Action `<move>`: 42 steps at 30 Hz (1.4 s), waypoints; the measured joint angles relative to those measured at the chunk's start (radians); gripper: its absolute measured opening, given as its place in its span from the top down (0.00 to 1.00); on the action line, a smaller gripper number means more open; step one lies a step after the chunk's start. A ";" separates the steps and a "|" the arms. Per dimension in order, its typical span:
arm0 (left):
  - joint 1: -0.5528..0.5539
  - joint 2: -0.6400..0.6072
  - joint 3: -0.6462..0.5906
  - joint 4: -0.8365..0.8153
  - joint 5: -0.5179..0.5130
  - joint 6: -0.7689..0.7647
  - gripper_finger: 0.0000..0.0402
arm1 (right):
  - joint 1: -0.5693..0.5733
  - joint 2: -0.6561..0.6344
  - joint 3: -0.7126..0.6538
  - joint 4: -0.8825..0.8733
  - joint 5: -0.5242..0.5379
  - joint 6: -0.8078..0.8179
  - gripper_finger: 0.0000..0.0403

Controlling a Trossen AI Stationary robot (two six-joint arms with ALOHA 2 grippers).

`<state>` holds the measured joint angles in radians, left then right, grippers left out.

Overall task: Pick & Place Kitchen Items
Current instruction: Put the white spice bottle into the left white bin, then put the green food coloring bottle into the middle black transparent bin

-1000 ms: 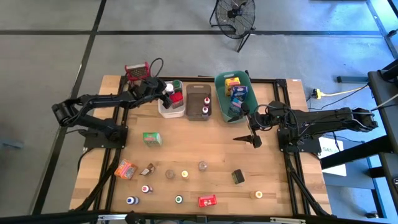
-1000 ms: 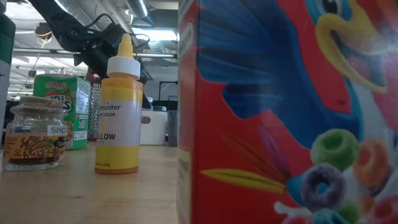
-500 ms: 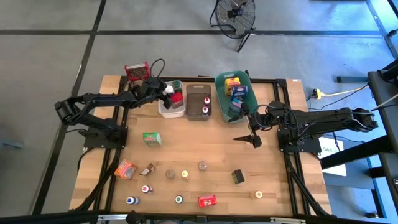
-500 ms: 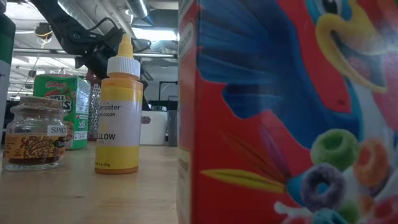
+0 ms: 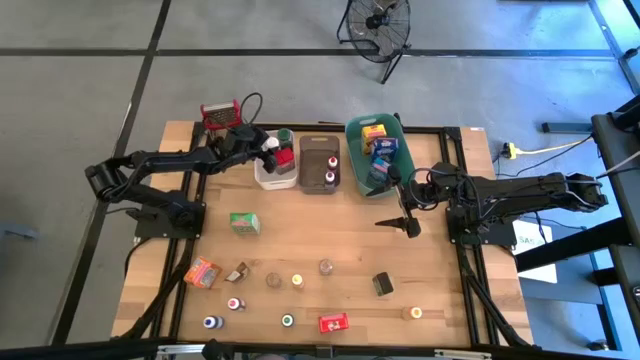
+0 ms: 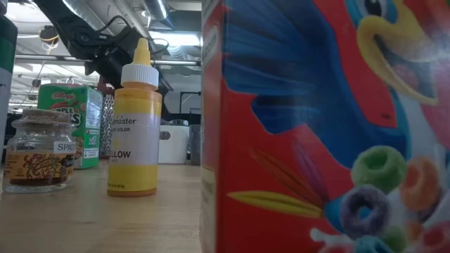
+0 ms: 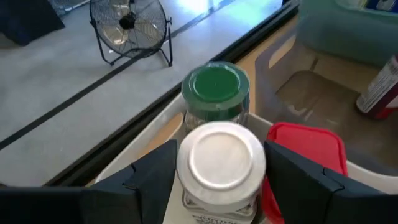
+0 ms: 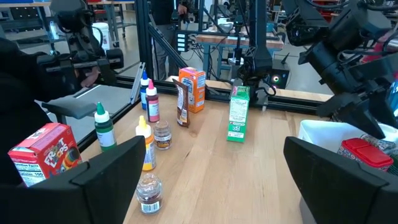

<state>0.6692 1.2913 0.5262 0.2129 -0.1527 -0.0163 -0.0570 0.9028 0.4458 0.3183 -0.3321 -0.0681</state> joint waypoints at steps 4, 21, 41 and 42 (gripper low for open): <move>-0.013 -0.046 0.000 0.001 0.000 0.001 0.43 | 0.000 0.000 0.000 0.000 0.000 0.000 0.04; -0.240 -0.405 0.000 -0.115 0.051 0.029 0.44 | 0.000 0.000 0.000 -0.013 0.000 0.000 0.04; -0.505 -0.601 0.000 -0.164 0.049 0.040 0.46 | 0.000 0.000 0.000 -0.022 0.000 0.000 0.04; -0.504 -0.601 0.000 -0.163 0.038 0.040 0.46 | 0.000 0.000 0.000 -0.022 0.000 0.000 0.04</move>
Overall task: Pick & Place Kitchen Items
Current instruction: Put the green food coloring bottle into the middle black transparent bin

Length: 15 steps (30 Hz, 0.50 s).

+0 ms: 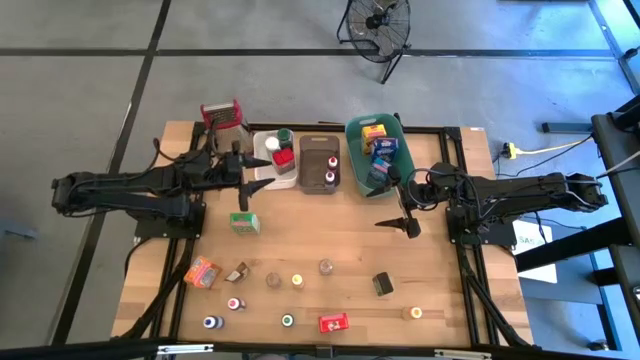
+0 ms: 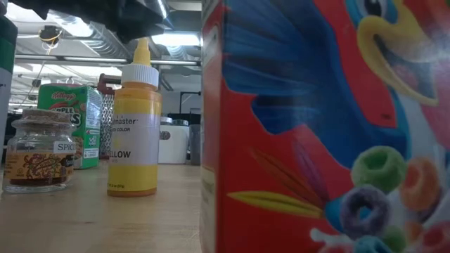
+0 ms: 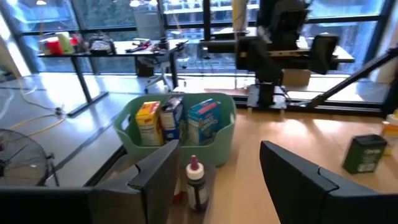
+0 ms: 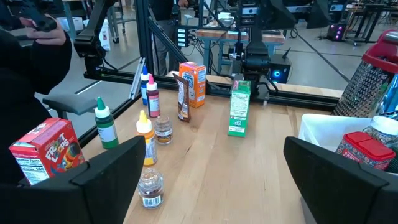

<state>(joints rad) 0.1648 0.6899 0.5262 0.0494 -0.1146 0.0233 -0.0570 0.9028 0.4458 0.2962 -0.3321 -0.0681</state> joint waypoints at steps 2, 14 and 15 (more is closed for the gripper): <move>0.000 0.000 0.000 0.000 -0.007 -0.001 0.46 | 0.000 0.000 0.000 0.000 0.000 0.000 0.04; 0.000 0.000 0.000 0.000 -0.028 -0.012 0.45 | 0.000 0.000 0.000 0.000 0.000 0.000 0.04; 0.000 0.000 0.000 0.000 -0.049 -0.005 0.45 | 0.000 0.000 0.000 0.000 0.000 0.000 0.04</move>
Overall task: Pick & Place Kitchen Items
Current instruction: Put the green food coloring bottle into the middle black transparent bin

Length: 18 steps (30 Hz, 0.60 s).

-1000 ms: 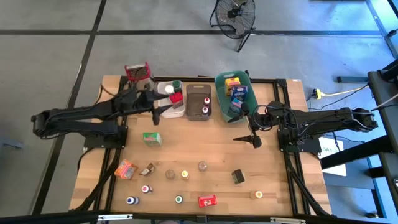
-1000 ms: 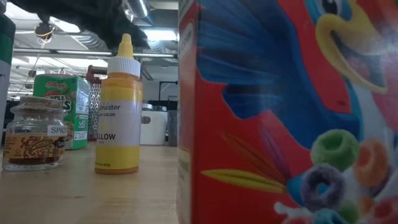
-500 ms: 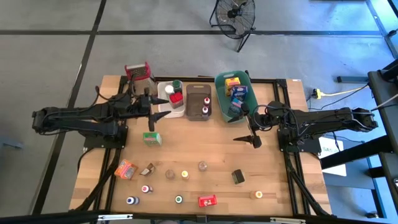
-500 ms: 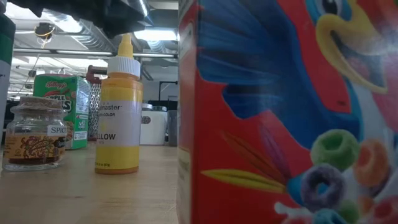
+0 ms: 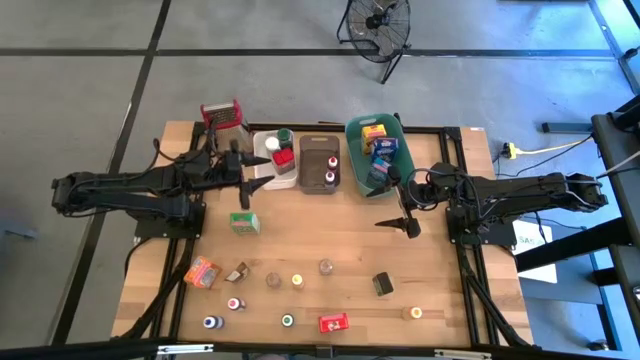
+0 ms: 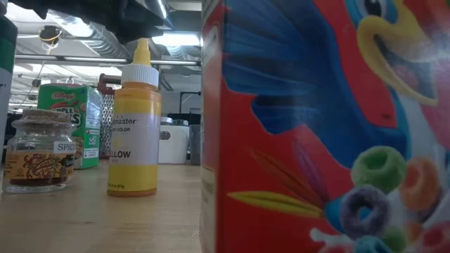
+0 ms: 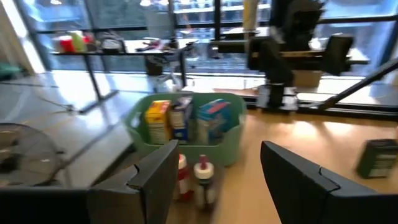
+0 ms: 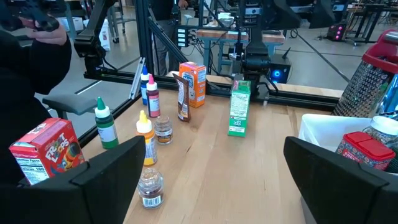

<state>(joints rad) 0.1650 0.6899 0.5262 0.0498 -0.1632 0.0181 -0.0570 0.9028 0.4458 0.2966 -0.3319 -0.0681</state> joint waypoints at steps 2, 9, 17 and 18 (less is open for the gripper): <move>0.000 0.000 0.000 0.000 -0.024 -0.004 0.45 | 0.000 0.000 0.000 0.000 0.000 0.000 0.04; -0.001 0.000 0.000 0.000 -0.021 0.022 0.45 | 0.000 0.000 0.000 0.000 0.000 0.000 0.04; -0.001 0.000 0.000 0.007 -0.034 0.055 0.39 | 0.000 0.000 0.000 0.000 0.000 0.000 0.04; -0.001 0.000 0.000 0.007 -0.036 0.058 0.37 | 0.000 0.000 0.000 0.000 0.000 0.000 0.04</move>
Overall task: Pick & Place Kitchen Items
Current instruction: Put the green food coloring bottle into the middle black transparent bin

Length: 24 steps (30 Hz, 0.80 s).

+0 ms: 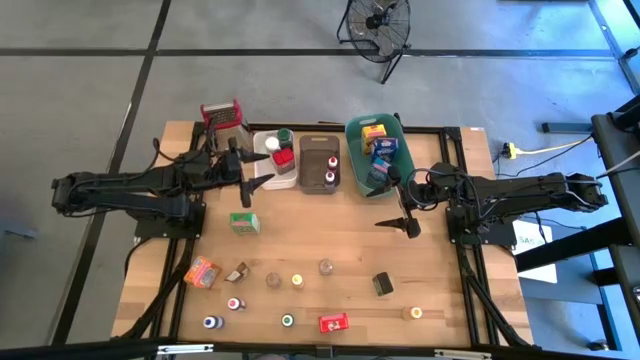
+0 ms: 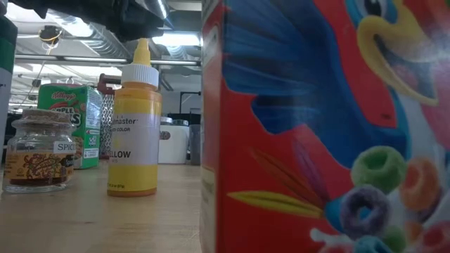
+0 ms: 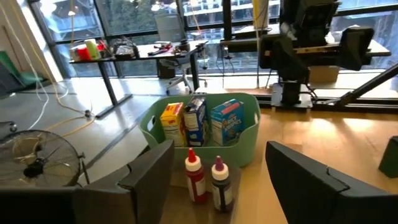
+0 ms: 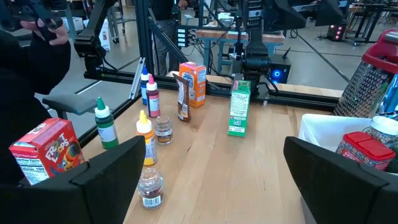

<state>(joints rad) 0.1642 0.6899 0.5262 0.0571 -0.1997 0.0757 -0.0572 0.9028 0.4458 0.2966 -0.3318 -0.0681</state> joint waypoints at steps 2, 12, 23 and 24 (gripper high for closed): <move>0.000 0.000 0.000 0.011 0.001 0.002 0.34 | 0.000 0.000 0.000 0.000 0.000 0.000 0.04; 0.000 0.000 0.000 0.022 0.069 -0.021 0.17 | 0.000 0.000 0.000 0.000 0.000 0.000 0.04; -0.039 0.000 0.012 -0.010 0.156 -0.083 0.17 | 0.000 0.000 0.000 0.000 0.000 0.000 0.04; -0.057 0.002 0.026 -0.029 0.159 -0.070 0.16 | 0.000 0.000 0.000 0.000 0.000 0.000 0.04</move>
<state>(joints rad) 0.1077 0.6922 0.5518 0.0276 -0.0407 0.0053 -0.0571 0.9028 0.4458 0.2962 -0.3320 -0.0681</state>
